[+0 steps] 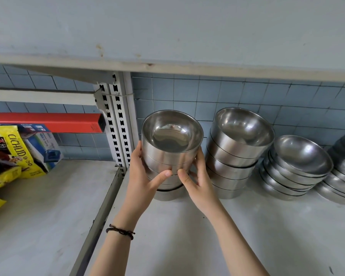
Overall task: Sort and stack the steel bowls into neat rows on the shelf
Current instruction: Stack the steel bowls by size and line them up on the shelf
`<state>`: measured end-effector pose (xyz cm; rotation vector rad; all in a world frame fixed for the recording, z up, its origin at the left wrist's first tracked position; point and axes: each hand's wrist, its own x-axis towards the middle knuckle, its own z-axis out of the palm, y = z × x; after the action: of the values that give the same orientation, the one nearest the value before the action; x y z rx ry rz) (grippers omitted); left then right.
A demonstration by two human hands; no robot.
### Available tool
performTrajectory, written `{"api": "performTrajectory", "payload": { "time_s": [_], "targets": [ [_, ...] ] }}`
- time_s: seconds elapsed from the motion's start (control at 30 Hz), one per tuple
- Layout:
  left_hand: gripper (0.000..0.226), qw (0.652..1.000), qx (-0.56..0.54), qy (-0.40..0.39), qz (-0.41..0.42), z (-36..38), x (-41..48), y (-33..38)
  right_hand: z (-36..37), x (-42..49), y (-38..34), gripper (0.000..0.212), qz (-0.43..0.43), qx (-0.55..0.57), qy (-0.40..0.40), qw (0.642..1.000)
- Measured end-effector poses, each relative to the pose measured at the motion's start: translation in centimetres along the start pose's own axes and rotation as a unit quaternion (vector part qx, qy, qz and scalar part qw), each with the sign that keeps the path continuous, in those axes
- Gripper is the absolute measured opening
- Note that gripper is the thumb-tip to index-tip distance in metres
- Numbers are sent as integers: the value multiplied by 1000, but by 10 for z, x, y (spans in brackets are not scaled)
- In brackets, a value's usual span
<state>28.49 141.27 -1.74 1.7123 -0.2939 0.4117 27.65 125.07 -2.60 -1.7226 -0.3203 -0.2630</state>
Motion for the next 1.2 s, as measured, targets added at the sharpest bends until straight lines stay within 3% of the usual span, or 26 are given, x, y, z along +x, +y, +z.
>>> {"api": "performTrajectory", "payload": {
  "time_s": [0.23,0.37,0.63,0.77,1.2],
  "targets": [
    [100,1000,9,15,6,-2,6,2,-1,7,7,115,17,-4,-45,999],
    [92,1000,18,22,-10,-2,5,0,-2,14,5,117,8,-20,-49,999],
    [118,993,67,-78,-51,-9,-5,-14,-4,3,16,125,36,-2,-46,998],
    [130,993,69,-70,-66,-4,-7,-21,0,-3,24,128,57,-19,-67,996],
    [126,986,151,-23,-74,-4,-14,-26,2,-3,36,124,54,-36,-50,997]
  ]
}}
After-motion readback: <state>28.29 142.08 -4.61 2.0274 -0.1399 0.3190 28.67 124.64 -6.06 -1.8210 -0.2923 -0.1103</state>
